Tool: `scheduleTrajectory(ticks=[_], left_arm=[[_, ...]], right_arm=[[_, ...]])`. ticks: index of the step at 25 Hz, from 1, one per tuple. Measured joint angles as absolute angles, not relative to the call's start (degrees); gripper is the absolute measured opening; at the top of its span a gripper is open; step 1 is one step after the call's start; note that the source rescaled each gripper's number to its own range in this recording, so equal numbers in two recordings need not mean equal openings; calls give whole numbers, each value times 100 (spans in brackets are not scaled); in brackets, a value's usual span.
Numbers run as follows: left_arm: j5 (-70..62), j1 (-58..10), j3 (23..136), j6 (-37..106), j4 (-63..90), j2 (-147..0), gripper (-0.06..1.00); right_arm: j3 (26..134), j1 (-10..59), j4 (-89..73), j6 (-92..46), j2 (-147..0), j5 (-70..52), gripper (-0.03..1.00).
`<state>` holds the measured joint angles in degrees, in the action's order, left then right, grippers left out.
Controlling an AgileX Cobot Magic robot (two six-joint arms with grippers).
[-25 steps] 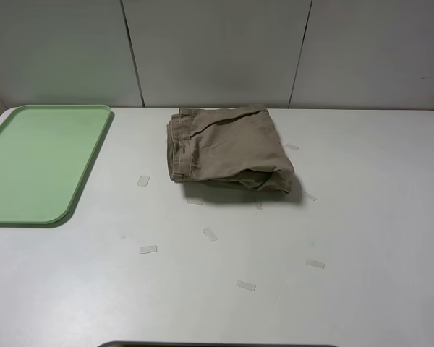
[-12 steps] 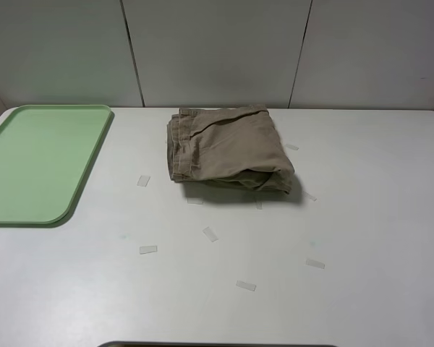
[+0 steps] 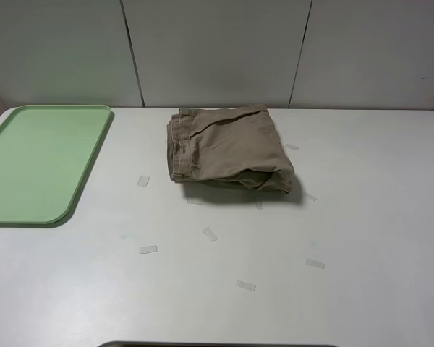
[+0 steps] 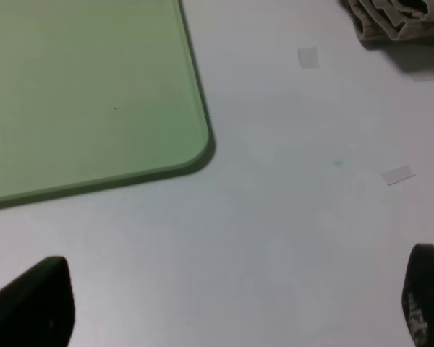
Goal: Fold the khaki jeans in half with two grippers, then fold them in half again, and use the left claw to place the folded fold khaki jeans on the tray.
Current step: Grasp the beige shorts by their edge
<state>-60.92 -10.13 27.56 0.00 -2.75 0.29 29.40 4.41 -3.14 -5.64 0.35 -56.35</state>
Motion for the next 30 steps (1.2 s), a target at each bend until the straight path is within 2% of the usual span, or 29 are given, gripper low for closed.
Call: scheduleTrajectory(ticks=[30], left_arm=[[-6092,-1013,2756,0,-275,29,88]], right_arm=[[2829,441,37,-238,35,-5832,100]])
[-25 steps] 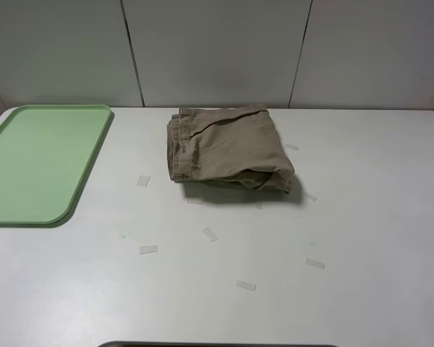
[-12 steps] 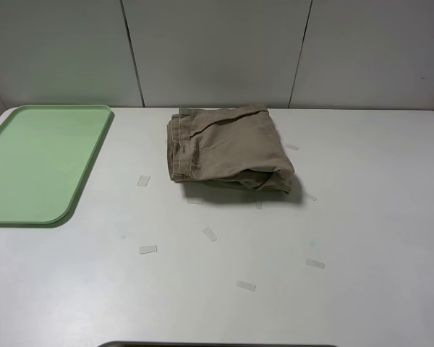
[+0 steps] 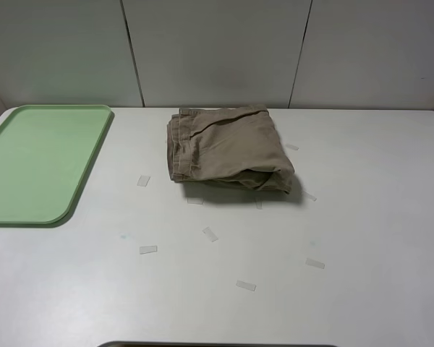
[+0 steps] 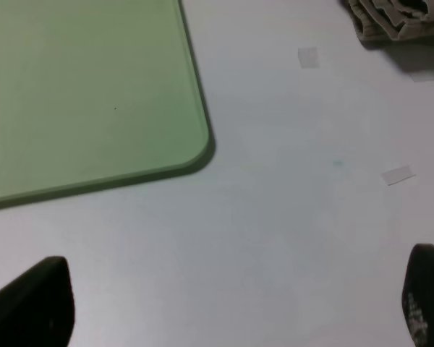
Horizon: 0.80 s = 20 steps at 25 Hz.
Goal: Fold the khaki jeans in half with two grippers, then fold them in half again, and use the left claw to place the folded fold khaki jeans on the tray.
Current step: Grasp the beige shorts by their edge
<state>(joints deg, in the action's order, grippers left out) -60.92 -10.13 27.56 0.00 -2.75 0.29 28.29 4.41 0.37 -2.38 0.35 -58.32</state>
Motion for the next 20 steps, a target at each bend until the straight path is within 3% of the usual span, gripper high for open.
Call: scheduleTrajectory(ticks=[20], left_arm=[[-5717,-1413,2942,-146,-134,-42,88]], right_arm=[[2829,441,37,-238,35,-5832,100]])
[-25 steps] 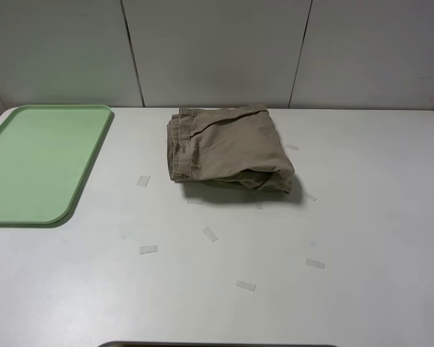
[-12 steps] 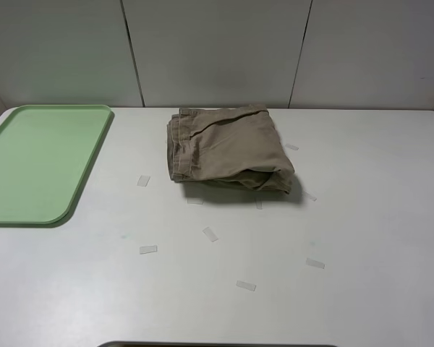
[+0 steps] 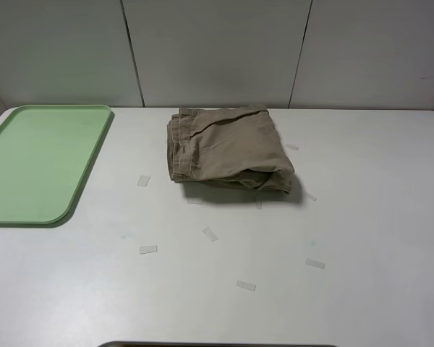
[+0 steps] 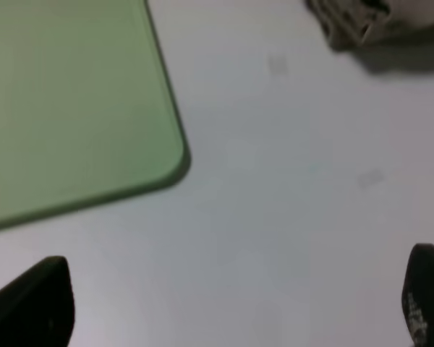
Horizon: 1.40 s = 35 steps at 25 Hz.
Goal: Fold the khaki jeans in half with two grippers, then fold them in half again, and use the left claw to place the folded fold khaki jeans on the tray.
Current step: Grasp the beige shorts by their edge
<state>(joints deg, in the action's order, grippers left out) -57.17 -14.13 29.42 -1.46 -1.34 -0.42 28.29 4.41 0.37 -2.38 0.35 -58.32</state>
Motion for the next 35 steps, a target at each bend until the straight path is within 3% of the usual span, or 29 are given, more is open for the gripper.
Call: scheduleTrajectory(ticks=[8,23,35], left_arm=[[-4348,-1413,3826,-161,997,-2231,88],[-3046,-1413,4430,2870,5201,-8041,88],[-2402,-1413,5435,4998,6857,-10267,88]], right_arm=[[2829,441,37,-238,35,-5826,100],[2829,441,41,-238,35,-5826,100],[2829,441,41,-238,35,-5831,100]])
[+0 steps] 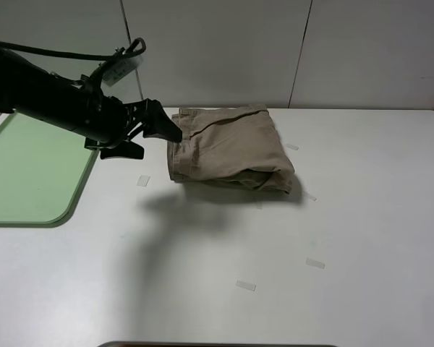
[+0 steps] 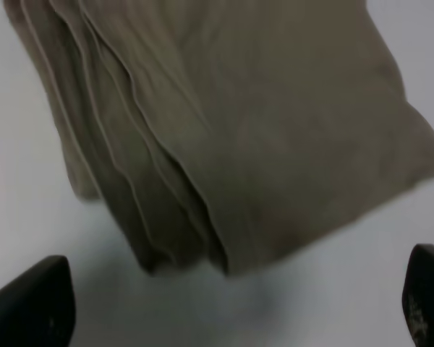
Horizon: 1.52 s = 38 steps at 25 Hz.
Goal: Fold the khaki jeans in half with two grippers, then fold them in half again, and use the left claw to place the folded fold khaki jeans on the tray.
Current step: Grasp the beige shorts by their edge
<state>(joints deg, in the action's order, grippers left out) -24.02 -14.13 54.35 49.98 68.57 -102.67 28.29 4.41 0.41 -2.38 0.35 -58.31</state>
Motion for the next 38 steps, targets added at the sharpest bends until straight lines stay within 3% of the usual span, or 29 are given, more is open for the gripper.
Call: scheduleTrajectory(ticks=[10,23,38], left_arm=[[-1523,-1413,6138,5036,6880,-11336,88],[-1290,-1461,6860,5036,6899,-12190,88],[-1129,-1974,7742,5043,7071,-12933,86]], right_arm=[[2829,441,41,-238,35,-5831,100],[2829,441,41,-238,35,-5827,100],[2829,441,41,-238,35,-5827,100]])
